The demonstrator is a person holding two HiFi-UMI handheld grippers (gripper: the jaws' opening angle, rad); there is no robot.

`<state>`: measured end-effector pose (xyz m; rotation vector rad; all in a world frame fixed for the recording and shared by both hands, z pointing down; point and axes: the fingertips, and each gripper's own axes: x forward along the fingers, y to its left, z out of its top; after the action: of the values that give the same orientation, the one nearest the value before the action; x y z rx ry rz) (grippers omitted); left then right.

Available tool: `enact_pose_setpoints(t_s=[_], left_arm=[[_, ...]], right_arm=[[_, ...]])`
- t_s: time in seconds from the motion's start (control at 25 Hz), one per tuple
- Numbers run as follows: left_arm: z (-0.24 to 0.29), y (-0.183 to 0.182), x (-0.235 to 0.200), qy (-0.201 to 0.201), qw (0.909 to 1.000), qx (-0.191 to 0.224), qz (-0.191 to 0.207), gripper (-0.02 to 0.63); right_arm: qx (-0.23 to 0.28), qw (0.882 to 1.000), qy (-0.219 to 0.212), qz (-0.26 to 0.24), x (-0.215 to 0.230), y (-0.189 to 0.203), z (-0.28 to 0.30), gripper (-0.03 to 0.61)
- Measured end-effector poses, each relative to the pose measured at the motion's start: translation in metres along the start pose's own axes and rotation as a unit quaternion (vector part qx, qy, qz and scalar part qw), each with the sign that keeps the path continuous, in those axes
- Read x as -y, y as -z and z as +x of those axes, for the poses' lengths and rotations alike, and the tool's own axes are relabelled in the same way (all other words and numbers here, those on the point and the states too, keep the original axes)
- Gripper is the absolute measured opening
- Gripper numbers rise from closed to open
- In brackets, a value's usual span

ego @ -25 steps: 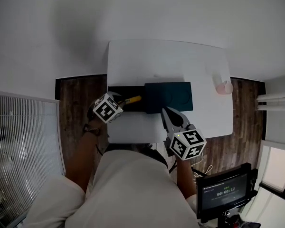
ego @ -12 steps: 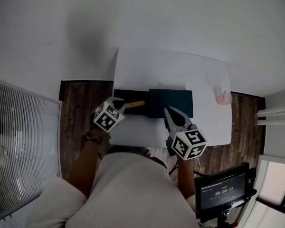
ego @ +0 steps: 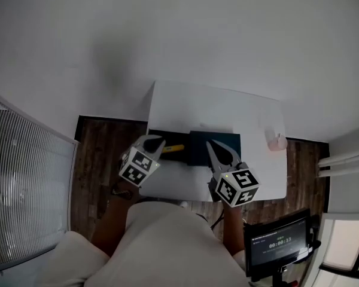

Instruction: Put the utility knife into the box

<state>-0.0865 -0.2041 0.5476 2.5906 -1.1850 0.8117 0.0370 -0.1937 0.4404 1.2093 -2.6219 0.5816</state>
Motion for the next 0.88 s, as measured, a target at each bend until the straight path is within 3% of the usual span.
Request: enact_pose_setpoints(t_s=[0.48, 0.88], left_arm=[[-0.039, -0.088, -0.011, -0.025, 0.9942, 0.103, 0.019, 0.000], [-0.094, -0.153, -0.031, -0.073, 0.9815, 0.172, 0.040, 0.000]], right_arm=[[0.056, 0.997, -0.032, -0.030, -0.027, -0.062, 0.003, 0.002], [0.118, 0.989, -0.048, -0.073, -0.055, -0.122, -0.015, 0.002]])
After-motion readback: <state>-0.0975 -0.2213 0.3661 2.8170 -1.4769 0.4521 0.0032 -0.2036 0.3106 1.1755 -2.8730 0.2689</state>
